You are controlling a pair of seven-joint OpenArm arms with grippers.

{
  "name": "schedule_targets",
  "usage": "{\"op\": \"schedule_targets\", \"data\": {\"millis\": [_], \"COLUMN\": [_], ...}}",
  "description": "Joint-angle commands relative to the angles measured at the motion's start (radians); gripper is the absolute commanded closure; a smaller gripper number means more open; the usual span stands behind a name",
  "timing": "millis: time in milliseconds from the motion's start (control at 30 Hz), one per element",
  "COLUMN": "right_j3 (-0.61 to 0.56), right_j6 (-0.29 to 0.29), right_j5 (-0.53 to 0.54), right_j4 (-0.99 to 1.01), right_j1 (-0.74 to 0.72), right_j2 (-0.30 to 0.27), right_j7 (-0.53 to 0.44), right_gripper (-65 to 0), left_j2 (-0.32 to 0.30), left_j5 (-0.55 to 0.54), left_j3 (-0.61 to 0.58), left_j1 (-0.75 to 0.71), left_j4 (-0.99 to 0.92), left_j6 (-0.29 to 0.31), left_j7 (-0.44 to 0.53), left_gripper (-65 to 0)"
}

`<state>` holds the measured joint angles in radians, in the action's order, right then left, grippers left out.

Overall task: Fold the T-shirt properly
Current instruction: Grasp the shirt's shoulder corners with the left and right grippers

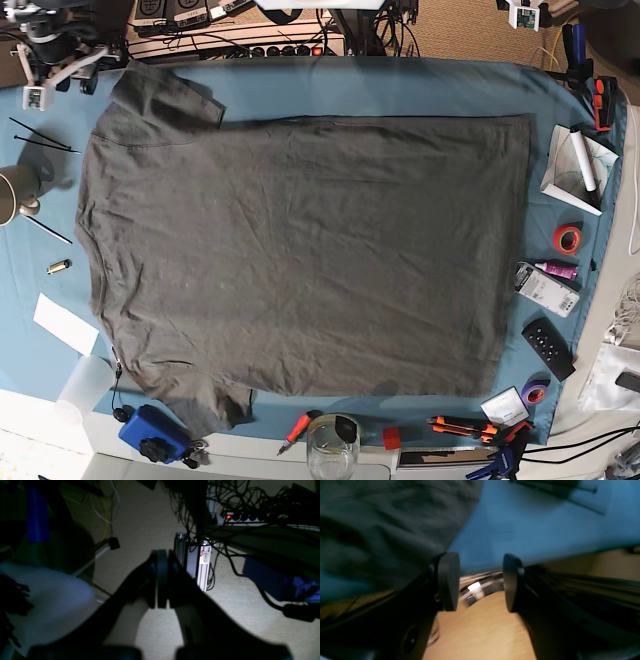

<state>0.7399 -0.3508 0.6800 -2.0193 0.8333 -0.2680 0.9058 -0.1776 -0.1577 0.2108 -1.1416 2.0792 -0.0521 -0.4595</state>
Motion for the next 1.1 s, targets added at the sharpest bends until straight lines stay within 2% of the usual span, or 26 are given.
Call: {"op": "schedule_targets", "data": {"millis": [0,67,233,433,700,1067], "right_j3": [0.024,0.039,0.039,0.039,0.039,0.038], "right_j6": [-0.035,-0.093,-0.208,-0.287,-0.289,-0.288], "right_j5": [0.053,0.146,0.253,0.347,0.356,0.401], "right_j4": [0.021,0.099,0.254,0.293,0.293,0.293], "right_j1": [-0.002,-0.027,-0.086,-0.105,-0.121,-0.174], "right_j2": [-0.009,-0.009,-0.009,-0.01,-0.01,-0.009], "right_j7": [0.014,0.043,0.099,0.116,0.12,0.208], "right_gripper": [-28.1,-28.1,-28.1,-28.1,-28.1,-28.1], "left_j2": [-0.003,-0.003,-0.003,-0.003,-0.002,-0.003], "left_j5": [0.004,0.004,0.004,0.004,0.004,0.004], "left_j3": [0.003,0.003,0.003,0.003,0.003,0.003], "left_j1": [-0.018,-0.011,0.007,0.008,0.011,0.014], "left_j4": [0.016,0.016,0.016,0.016,0.016,0.018], "left_j6": [-0.003,-0.004,-0.004,-0.004,-0.004,-0.004], "left_j7": [0.014,0.014,0.01,0.01,0.011,0.011], "left_gripper": [0.0,0.0,0.0,0.0,0.0,0.0]}}
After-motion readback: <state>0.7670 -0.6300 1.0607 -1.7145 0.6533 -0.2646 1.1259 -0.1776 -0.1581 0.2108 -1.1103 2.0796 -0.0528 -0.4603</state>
